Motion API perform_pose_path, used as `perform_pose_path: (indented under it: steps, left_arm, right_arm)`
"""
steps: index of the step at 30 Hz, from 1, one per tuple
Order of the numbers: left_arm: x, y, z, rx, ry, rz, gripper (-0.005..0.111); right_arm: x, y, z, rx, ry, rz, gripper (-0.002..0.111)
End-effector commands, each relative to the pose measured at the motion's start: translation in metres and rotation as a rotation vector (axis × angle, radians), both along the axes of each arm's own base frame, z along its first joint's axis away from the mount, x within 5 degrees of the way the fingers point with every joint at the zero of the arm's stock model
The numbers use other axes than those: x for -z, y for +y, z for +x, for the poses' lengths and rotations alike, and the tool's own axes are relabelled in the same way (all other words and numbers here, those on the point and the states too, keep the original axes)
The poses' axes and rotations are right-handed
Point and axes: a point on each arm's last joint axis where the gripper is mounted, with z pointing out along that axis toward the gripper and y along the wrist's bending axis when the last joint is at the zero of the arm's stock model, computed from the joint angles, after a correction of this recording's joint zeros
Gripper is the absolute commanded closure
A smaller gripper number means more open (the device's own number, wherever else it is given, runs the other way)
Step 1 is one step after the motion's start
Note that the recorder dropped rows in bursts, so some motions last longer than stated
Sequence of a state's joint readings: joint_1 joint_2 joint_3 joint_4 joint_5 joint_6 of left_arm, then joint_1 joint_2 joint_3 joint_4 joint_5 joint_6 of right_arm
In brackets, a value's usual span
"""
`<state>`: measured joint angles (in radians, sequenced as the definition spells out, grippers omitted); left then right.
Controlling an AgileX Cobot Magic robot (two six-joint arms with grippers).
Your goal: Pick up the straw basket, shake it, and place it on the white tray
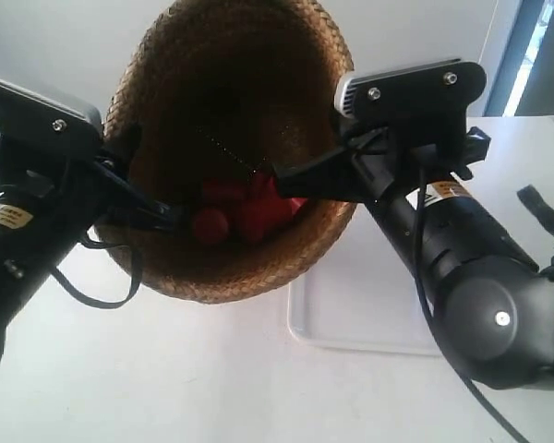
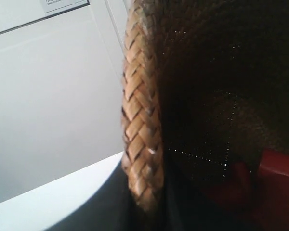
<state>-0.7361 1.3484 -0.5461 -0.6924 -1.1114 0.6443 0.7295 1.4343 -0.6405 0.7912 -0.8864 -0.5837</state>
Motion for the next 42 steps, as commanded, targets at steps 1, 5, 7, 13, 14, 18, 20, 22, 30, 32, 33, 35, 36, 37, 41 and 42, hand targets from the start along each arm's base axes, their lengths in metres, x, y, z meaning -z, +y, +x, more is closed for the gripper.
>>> perform_pose_path:
  steps: [1, 5, 7, 13, 14, 18, 20, 22, 30, 32, 33, 35, 36, 37, 41, 42]
  left_arm:
    - [-0.006, -0.002, -0.004, 0.026, -0.065, 0.053, 0.107]
    - [-0.017, -0.007, -0.031, 0.069, -0.12, 0.154, 0.107]
    - [-0.025, -0.016, -0.069, 0.164, -0.191, 0.209, 0.107]
    - [-0.043, -0.031, -0.127, 0.404, -0.278, 0.281, 0.107]
    - [-0.046, -0.027, -0.111, 0.314, -0.235, 0.228, 0.107]
    - [-0.045, 0.0, -0.05, 0.046, -0.174, 0.099, 0.107]
    - [-0.044, 0.002, -0.052, 0.079, -0.111, 0.077, 0.107]
    - [-0.045, 0.004, -0.061, 0.105, -0.099, 0.083, 0.107]
    - [-0.052, 0.009, -0.067, 0.108, -0.124, 0.046, 0.107]
    - [-0.049, 0.008, -0.067, 0.112, -0.112, 0.053, 0.107]
    - [-0.047, 0.008, -0.066, 0.11, -0.103, 0.054, 0.107]
    - [-0.045, 0.009, -0.066, 0.098, -0.086, 0.045, 0.107]
    - [-0.045, 0.009, -0.065, 0.094, -0.082, 0.044, 0.107]
    - [-0.045, 0.009, -0.065, 0.088, -0.081, 0.041, 0.107]
    - [-0.045, 0.011, -0.065, 0.065, -0.089, 0.035, 0.107]
    - [-0.046, 0.013, -0.064, 0.046, -0.091, 0.026, 0.107]
  right_arm:
    - [-0.013, 0.001, -0.005, -0.026, -0.089, -0.05, 0.108]
    - [-0.042, 0.002, -0.043, -0.101, -0.167, -0.11, 0.108]
    - [-0.065, 0.001, -0.084, -0.212, -0.278, -0.059, 0.108]
    - [-0.091, -0.023, -0.129, -0.211, -0.404, 0.077, 0.108]
    - [-0.079, -0.024, -0.109, -0.029, -0.37, 0.072, 0.108]
    - [-0.045, -0.002, -0.048, 0.036, -0.288, -0.085, 0.108]
    - [-0.039, 0.006, -0.05, 0.022, -0.245, -0.081, 0.108]
    - [-0.043, 0.005, -0.057, 0.016, -0.261, -0.067, 0.108]
    - [-0.051, 0.003, -0.065, -0.05, -0.229, -0.042, 0.108]
    - [-0.05, 0.003, -0.065, -0.054, -0.22, -0.042, 0.108]
    - [-0.05, 0.003, -0.065, -0.059, -0.212, -0.043, 0.108]
    - [-0.048, 0.002, -0.065, -0.049, -0.199, -0.041, 0.108]
    - [-0.048, 0.002, -0.064, -0.044, -0.193, -0.041, 0.108]
    - [-0.047, 0.001, -0.064, -0.035, -0.185, -0.048, 0.108]
    - [-0.044, -0.002, -0.063, 0.0, -0.147, -0.06, 0.108]
    - [-0.043, -0.003, -0.063, 0.012, -0.134, -0.068, 0.108]
